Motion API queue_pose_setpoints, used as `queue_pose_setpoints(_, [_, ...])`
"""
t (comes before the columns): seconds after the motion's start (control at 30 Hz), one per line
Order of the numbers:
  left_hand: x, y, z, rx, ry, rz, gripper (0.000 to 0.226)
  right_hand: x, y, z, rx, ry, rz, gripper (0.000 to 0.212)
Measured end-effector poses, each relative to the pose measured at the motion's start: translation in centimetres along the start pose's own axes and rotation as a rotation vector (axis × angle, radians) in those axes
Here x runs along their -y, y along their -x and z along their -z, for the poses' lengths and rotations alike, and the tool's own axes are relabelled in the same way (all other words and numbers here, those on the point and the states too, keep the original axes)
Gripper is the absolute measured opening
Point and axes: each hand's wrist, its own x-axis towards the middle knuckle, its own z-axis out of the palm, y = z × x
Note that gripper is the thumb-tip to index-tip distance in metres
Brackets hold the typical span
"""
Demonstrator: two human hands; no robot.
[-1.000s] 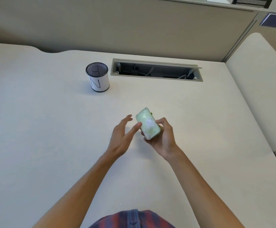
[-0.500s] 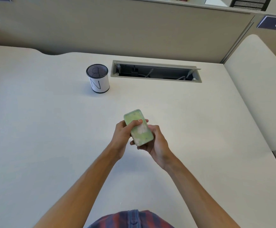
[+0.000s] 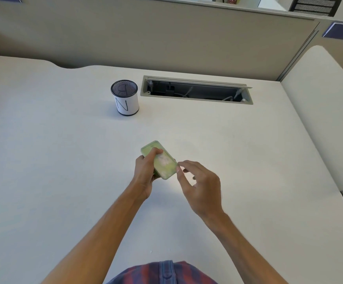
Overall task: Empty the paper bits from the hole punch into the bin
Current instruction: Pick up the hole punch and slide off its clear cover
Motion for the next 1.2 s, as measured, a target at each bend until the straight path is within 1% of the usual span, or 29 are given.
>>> queue_pose_setpoints(0.03, [0.1,-0.1,0.1,-0.027,-0.005,0.009,0.026,-0.2,0.3,-0.1,-0.022,0.078,0.094,0.022])
queue_pose_setpoints(0.1, [0.4,0.0,0.3,-0.044,-0.014,0.024,0.026,-0.5,0.9,-0.5,0.003,0.173,0.27,0.028])
queue_pose_setpoints(0.2, [0.6,0.2,0.3,-0.03,-0.022,0.042,0.027,-0.6,1.4,-0.8,0.068,0.246,0.446,0.032])
queue_pose_setpoints(0.43, [0.8,0.5,-0.1,0.017,0.045,0.067,0.045,0.1,1.0,-0.7,0.008,0.31,0.567,0.02])
queue_pose_setpoints(0.5, [0.8,0.7,-0.1,0.03,0.066,0.078,0.055,0.2,0.9,-0.5,0.001,0.336,0.596,0.02])
queue_pose_setpoints(0.63, [1.1,1.0,-0.1,-0.014,0.132,0.116,0.078,0.6,0.8,-0.5,-0.025,0.38,0.67,0.02])
queue_pose_setpoints(0.7, [1.3,1.1,-0.1,-0.044,0.177,0.11,0.084,0.9,0.7,-0.6,-0.039,0.384,0.712,0.02])
queue_pose_setpoints(0.8, [1.4,1.2,-0.2,-0.038,0.205,0.083,0.084,1.3,0.6,-0.7,-0.057,0.363,0.731,0.02])
queue_pose_setpoints(0.97, [1.2,1.2,-0.2,-0.055,0.198,0.091,0.089,1.6,0.2,-0.4,-0.083,0.247,0.69,0.014])
queue_pose_setpoints(1.07, [1.3,1.1,-0.1,-0.053,0.19,0.089,0.087,1.7,0.3,-0.3,-0.085,0.197,0.649,0.023])
queue_pose_setpoints(1.2, [1.7,1.1,-0.2,-0.045,0.178,0.083,0.09,1.5,0.2,0.2,-0.087,0.13,0.56,0.019])
